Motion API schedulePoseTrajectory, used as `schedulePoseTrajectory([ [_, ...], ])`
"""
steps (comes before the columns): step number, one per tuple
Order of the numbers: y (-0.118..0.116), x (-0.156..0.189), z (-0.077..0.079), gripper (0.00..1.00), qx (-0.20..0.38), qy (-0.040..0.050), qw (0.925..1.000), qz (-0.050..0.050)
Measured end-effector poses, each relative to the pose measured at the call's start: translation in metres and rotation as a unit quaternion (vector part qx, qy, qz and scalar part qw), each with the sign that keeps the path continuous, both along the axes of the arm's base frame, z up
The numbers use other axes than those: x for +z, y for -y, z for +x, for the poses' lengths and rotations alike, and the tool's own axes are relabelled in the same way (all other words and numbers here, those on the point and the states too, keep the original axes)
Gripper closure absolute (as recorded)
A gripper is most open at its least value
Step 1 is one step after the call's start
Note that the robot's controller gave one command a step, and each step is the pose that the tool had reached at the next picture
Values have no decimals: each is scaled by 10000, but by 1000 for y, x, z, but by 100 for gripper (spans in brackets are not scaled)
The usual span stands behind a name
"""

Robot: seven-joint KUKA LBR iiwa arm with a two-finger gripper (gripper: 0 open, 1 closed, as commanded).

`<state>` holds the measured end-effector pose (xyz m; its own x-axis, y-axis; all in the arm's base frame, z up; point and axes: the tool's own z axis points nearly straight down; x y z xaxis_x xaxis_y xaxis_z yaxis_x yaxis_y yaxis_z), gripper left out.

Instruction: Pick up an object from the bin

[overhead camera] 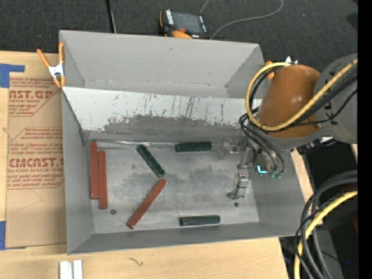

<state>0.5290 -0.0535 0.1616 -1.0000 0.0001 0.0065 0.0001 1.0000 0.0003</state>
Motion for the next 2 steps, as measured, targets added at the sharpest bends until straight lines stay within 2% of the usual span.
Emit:
schedulePoseTrajectory([
  [1,-136,-33,-31,0,348,19,9994,23],
  [2,-213,-92,7,0,885,37,9961,17],
])
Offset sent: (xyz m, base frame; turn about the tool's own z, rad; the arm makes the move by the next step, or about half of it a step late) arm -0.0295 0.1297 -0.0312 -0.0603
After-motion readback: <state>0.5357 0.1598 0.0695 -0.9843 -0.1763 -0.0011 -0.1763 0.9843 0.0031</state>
